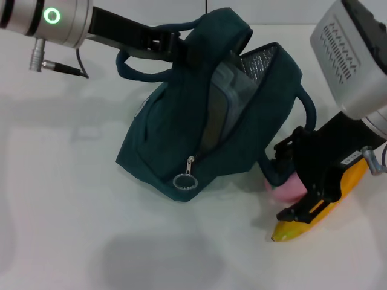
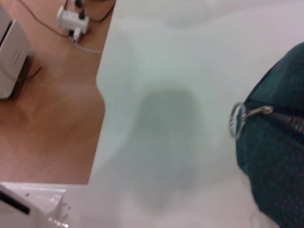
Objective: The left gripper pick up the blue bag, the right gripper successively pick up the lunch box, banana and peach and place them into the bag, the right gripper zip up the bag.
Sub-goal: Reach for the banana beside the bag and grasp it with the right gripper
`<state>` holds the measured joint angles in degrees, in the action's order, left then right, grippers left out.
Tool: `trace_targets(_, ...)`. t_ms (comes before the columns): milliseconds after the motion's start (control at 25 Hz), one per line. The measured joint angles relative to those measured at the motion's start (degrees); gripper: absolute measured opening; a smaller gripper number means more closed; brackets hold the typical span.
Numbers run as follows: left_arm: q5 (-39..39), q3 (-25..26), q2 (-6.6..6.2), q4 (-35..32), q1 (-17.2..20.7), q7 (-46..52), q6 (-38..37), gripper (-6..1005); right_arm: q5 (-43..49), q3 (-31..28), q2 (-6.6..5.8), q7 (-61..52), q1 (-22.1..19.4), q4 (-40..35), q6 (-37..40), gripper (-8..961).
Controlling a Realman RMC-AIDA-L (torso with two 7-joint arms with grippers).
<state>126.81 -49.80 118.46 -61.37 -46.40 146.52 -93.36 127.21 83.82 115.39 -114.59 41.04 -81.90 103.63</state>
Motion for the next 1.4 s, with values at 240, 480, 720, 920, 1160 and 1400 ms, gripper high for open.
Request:
trace_targets(240,-1.58,0.16,-0.16,0.08,0.47,0.74,0.03,47,-0.26,-3.18,-0.06,0.21,-0.60,-4.68,2.07,790)
trace_targets(480,-1.95,0.14,-0.04,0.13,0.47,1.07,0.10,48,-0.77,-13.87,-0.16,1.73,-0.54,-8.01,2.28,779)
trace_targets(720,-2.10,0.14,0.06,0.12,1.07,1.82,0.97,48,-7.79,-23.16,-0.56,4.22,-2.16,-13.14,2.62,768)
trace_targets(920,-2.18,0.14,0.07,0.12,1.37,2.12,1.32,48,-13.60,-24.87,-1.34,2.61,-2.02,-12.88,7.81,758)
trace_targets(1160,-2.28,0.15,0.45,0.11,1.27,2.36,1.61,48,-14.23,-22.74,-0.64,-3.96,3.30,-5.53,19.11,747)
trace_targets(1400,-2.29,0.14,0.90,0.11,0.96,2.87,1.62,48,-9.94,-14.11,-0.95,-5.53,4.95,2.56,19.35,736)
